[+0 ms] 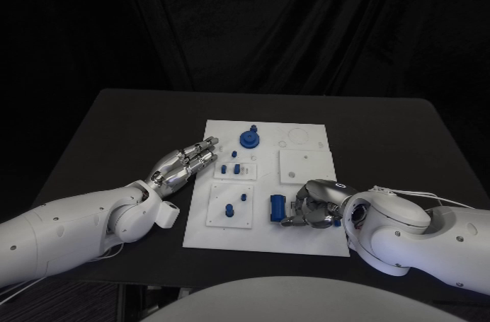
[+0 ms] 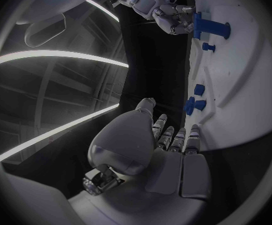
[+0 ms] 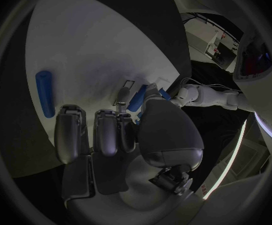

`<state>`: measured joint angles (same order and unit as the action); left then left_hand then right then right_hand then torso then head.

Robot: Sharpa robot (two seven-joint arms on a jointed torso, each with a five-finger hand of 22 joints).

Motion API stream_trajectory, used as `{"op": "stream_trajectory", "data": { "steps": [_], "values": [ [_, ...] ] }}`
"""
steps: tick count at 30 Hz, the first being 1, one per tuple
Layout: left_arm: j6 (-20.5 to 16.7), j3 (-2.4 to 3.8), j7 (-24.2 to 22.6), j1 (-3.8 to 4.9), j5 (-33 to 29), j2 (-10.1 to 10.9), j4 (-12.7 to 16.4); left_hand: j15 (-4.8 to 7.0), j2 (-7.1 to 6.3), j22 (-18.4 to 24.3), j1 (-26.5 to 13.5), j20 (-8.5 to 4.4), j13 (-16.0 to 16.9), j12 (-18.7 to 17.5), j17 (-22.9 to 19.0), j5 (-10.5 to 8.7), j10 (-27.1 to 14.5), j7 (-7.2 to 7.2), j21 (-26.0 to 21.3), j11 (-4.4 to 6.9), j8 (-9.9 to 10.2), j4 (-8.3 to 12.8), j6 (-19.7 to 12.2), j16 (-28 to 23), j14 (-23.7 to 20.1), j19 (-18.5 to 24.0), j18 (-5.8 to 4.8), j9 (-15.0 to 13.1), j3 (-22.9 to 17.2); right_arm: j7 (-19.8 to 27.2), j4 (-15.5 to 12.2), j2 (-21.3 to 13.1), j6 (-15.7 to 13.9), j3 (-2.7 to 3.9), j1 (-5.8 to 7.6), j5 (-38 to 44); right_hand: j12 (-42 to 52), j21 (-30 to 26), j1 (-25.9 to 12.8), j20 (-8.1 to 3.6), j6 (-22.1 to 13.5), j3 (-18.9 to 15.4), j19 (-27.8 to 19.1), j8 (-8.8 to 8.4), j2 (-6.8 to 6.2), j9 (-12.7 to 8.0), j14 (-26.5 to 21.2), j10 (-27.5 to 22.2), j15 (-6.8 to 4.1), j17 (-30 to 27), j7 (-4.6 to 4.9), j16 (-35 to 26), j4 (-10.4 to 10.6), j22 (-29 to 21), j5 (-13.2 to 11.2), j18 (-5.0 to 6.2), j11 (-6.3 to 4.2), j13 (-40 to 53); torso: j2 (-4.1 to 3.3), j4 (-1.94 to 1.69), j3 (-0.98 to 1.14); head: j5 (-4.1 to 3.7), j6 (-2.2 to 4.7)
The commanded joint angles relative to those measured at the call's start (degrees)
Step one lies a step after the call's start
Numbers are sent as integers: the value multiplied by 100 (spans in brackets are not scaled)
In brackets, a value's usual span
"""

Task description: Assemble the parts on the task board

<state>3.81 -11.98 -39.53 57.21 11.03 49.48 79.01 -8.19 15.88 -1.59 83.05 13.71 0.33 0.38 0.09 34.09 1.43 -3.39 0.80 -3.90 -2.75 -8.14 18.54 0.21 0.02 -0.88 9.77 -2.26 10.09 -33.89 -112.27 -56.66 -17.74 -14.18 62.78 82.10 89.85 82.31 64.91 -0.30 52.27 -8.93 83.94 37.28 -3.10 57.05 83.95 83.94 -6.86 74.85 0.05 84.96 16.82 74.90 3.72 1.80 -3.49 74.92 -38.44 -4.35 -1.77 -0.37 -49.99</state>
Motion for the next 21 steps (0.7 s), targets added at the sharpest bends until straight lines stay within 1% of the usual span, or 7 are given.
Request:
{"op": "stream_trajectory", "data": {
  "steps": [1, 5, 9, 13, 15, 18, 21],
  "values": [
    [73, -9, 26, -27, -1, -22, -2, -29, -8, 4, -34, 33, 7, 0, -9, -16, -3, -41, -22, -2, -38, -21, 4, -21, -2, 14, -6, -9, -11, -147, 25, 27, 35, 1, -18, 162, 15, -28, -108, -44, -36, -18, 376, 43, 24, 17, 349, 606, -30, -19, -12, -18, 0, 1257, -24, 9, -41, 1508, 8, -8, 0, 0, -1],
    [81, -9, 31, -30, -1, -29, -7, -29, -8, 4, -34, 33, 7, 0, -9, -16, -3, -41, -22, -2, -38, -21, 4, -21, -2, 14, -6, -9, -11, -140, 40, 47, 18, 1, -20, 165, 15, -29, -215, -45, -30, -17, 376, 53, 88, 32, 351, 606, -32, -15, -16, -17, -1, 1257, -13, 9, -44, 1508, 15, -16, -6, 8, -1],
    [89, -9, 40, -33, -1, -30, -16, -34, -6, 4, -22, 36, 7, 0, -9, -4, -3, -80, -21, 6, -44, -4, 23, -21, -2, 13, -7, -12, -24, -140, 44, 53, 37, 1, -20, 166, 15, -34, -275, -46, -25, -19, 375, 57, 131, 40, 351, 606, -33, -21, -19, -19, -1, 1256, -11, 10, -46, 1508, 13, -8, -6, 23, -1],
    [95, -9, 44, -38, -1, -31, -19, -39, -7, 4, -5, 40, 7, 0, -9, 18, -4, -98, -21, 6, -46, 20, 30, -21, -2, 12, -9, -13, -39, -161, 51, 62, 107, 2, -21, 166, 15, -34, -294, -46, -24, -21, 375, 58, 147, 43, 351, 606, -34, -23, -20, -20, -3, 1256, -20, 10, -47, 1508, 17, -6, -7, 14, -1],
    [97, -9, 45, -41, -1, -35, -21, -41, -7, 3, 1, 41, 7, 0, -9, 27, -4, -101, -20, 5, -47, 28, 32, -21, -2, 12, -9, -13, -45, -182, 61, 70, 164, 2, -21, 166, 15, -42, -298, -47, -24, -20, 373, 59, 156, 44, 351, 606, -34, -28, -20, -21, -5, 1253, -25, 12, -47, 1508, 16, -12, -7, 4, -1],
    [102, -9, 49, -44, -1, -40, -22, -42, -7, 3, 6, 42, 7, 0, -9, 33, -3, -103, -20, 4, -47, 35, 30, -21, -2, 12, -9, -12, -49, -205, 71, 80, 236, 2, -21, 167, 15, -47, -293, -47, -24, -15, 372, 59, 173, 46, 350, 606, -34, -33, -21, -23, -11, 1252, -25, 13, -48, 1508, 13, -8, -3, 13, -1],
    [103, -9, 51, -46, -1, -42, -21, -43, -7, 3, 11, 42, 7, 0, -9, 36, -3, -105, -20, 2, -47, 40, 31, -21, -2, 12, -10, -12, -53, -214, 75, 85, 284, 2, -21, 167, 15, -46, -243, -48, -22, 4, 372, 62, 236, 55, 352, 606, -36, -27, -25, -21, -29, 1253, -9, 12, -50, 1508, 12, -3, -1, 22, -1]
  ]
}}
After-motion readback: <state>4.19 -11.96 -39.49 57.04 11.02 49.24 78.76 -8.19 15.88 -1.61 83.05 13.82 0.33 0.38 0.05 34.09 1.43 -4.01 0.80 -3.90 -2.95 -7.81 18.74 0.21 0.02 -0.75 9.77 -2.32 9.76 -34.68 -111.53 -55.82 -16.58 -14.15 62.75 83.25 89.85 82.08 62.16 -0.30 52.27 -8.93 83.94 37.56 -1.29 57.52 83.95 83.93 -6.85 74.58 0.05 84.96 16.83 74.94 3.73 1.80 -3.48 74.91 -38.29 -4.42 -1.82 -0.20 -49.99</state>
